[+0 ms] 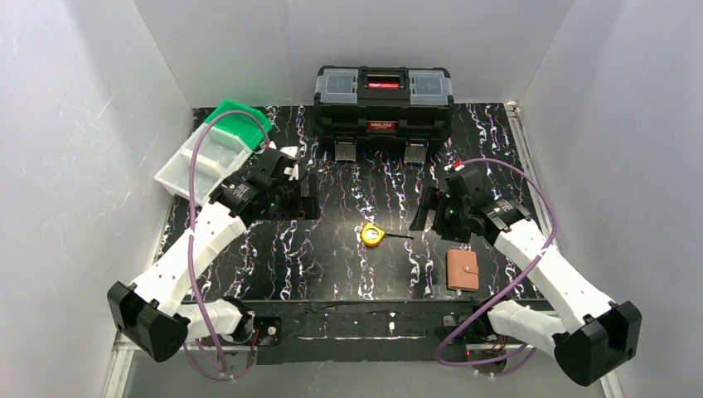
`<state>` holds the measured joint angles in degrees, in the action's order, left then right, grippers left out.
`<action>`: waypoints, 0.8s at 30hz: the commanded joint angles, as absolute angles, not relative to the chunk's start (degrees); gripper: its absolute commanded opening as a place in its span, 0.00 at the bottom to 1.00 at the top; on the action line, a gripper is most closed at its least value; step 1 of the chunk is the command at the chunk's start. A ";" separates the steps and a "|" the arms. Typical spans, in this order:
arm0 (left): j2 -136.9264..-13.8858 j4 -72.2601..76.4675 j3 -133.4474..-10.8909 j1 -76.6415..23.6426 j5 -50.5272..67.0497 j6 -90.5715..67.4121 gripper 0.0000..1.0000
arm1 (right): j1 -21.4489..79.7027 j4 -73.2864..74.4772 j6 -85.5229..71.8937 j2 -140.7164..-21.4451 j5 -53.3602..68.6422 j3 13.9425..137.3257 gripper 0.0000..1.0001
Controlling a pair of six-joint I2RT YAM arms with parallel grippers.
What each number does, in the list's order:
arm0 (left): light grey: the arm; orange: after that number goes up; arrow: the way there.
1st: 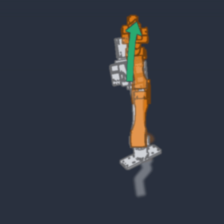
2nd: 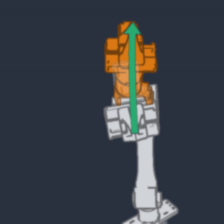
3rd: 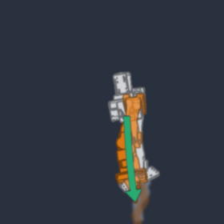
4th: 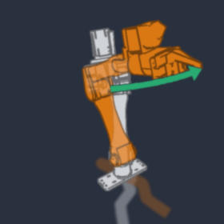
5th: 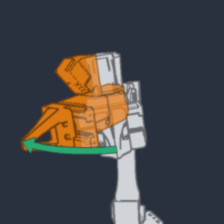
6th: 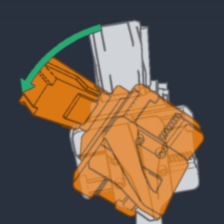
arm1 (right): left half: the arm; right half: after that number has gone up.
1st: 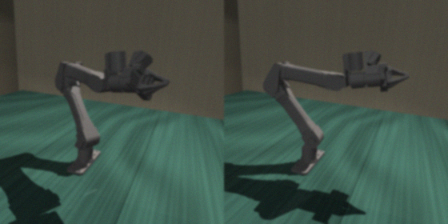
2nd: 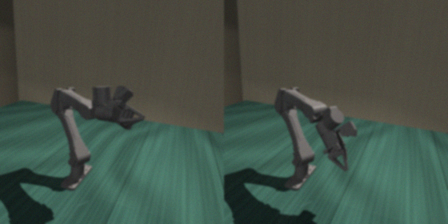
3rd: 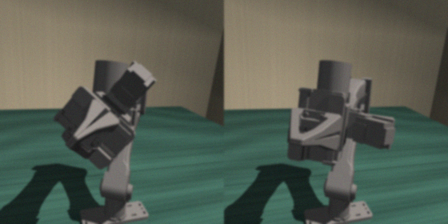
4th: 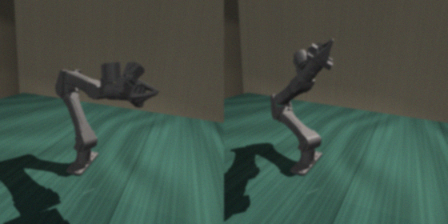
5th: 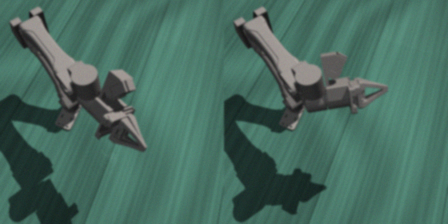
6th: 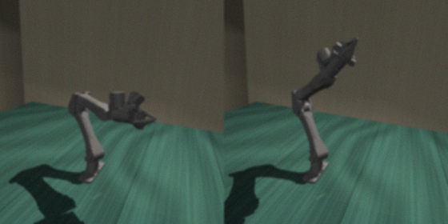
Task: Take the credit cards out of the card holder
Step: Open the card holder at the corner of the board.
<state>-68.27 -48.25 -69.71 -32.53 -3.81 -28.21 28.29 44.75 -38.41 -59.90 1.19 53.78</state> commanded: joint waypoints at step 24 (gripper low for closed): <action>-65.36 -48.00 -65.18 -33.13 0.00 -30.41 0.98 | 14.28 55.76 -53.98 -56.92 -10.39 40.62 0.85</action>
<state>-67.64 -47.99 -65.93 -32.82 -0.78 -29.52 16.10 53.95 -52.34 -56.64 -9.34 40.77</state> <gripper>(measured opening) 0.981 0.894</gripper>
